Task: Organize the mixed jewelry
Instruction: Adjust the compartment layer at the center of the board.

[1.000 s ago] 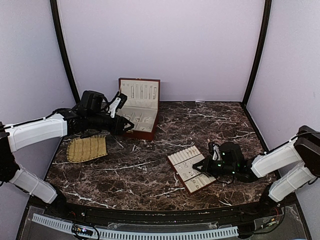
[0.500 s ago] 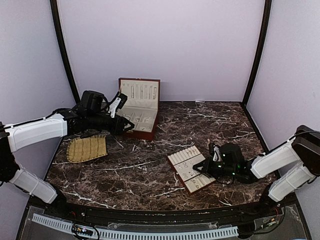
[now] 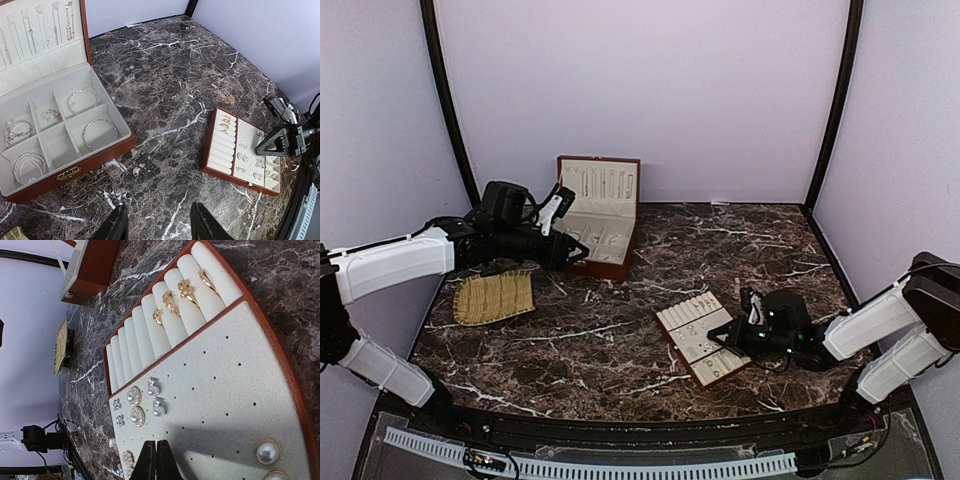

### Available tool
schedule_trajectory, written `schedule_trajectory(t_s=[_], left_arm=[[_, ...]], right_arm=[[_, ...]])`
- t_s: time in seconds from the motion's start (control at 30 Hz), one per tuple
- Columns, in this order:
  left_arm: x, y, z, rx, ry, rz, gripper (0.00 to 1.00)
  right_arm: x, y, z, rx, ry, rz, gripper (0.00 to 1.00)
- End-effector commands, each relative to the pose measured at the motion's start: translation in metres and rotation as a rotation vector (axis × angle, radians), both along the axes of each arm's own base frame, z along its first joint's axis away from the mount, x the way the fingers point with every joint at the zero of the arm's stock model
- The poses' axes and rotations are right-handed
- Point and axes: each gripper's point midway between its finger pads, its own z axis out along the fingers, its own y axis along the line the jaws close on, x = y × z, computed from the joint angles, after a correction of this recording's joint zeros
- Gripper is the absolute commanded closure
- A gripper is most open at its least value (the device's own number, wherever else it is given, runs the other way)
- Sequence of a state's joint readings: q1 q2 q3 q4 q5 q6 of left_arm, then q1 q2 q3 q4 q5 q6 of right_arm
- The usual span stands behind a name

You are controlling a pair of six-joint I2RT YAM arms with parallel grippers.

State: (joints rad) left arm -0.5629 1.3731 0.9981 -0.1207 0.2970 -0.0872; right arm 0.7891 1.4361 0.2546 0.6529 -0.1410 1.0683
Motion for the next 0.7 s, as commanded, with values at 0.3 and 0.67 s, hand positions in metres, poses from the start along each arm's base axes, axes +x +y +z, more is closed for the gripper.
schedule_trajectory(t_s=[0.3, 0.67], left_arm=[[-0.001, 0.0, 0.006, -0.01, -0.024, -0.019, 0.55], [-0.002, 0.0, 0.007, -0.014, -0.026, -0.024, 0.55]], right_arm=[[0.001, -0.02, -0.008, -0.006, -0.001, -0.079, 1.0], [0.0, -0.027, -0.007, -0.003, -0.001, -0.11, 1.0]])
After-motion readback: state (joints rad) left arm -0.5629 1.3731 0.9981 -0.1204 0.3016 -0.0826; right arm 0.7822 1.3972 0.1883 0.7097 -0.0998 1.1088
